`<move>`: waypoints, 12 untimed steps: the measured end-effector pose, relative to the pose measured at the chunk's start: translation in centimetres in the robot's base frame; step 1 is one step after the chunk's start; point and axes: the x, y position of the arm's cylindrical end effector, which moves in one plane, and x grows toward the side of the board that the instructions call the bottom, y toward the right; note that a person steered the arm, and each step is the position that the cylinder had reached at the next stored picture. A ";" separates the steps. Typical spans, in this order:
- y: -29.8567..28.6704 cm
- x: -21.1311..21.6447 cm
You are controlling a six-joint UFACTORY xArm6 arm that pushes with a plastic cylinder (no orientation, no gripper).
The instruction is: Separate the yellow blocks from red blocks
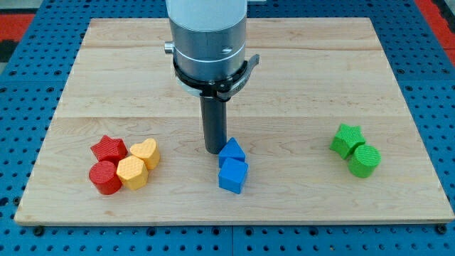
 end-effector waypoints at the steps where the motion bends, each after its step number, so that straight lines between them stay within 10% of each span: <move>1: -0.1 0.0; 9: -2.6 5.5; 12: -12.2 7.6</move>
